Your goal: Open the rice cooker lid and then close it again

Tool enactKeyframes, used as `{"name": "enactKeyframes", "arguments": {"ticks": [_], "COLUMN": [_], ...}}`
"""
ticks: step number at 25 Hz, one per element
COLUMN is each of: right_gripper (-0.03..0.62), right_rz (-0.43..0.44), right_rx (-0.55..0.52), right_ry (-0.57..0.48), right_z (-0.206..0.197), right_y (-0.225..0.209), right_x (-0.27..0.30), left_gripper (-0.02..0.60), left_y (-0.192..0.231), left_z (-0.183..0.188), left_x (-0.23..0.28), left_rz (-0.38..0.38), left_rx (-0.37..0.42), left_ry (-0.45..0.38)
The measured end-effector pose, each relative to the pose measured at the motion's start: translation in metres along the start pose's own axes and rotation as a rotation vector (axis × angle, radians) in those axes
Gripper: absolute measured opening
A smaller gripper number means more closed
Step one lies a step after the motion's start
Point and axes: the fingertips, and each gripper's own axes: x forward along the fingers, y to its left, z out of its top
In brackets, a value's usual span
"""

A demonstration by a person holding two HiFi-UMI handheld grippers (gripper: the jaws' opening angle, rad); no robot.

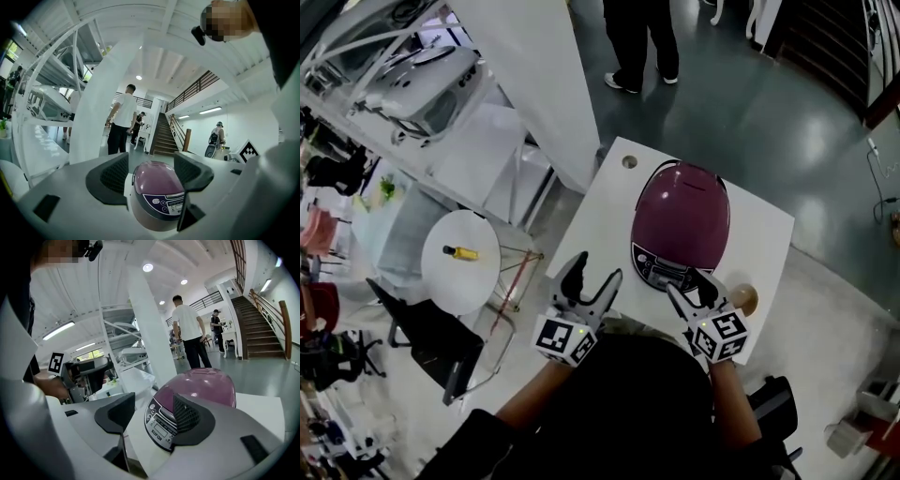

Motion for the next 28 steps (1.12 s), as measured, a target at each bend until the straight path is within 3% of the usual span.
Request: {"name": "enactKeyframes", "arguments": {"ticks": [4,6,11,21,28], "right_gripper": [0.226,0.123,0.019,0.002,0.002], "right_rz": [-0.027,-0.057,-0.098,-0.104,-0.166], "right_rx": [0.002,0.000,-0.053,-0.097,-0.139], "right_ry": [0.048,0.083,0.143,0.219,0.305], "right_z": [-0.006,-0.010,-0.017,-0.034,-0.048], "right_y": [-0.003,-0.009,-0.016,-0.021,-0.028], "right_x": [0.007,0.011,0.019,0.054,0.062], "left_gripper": [0.282,0.282,0.282,0.282,0.281], "left_y": [0.007,0.007,0.004,0.010,0.020], "left_z": [0.001,0.001,-0.003,0.010,0.010], "left_x": [0.001,0.003,0.005,0.010,0.017], "left_rz": [-0.017,-0.029,-0.054,-0.096,-0.120], "left_rx": [-0.014,-0.010,-0.029,-0.039,-0.051], "left_ry": [-0.004,-0.007,-0.002,-0.034,-0.027]}}
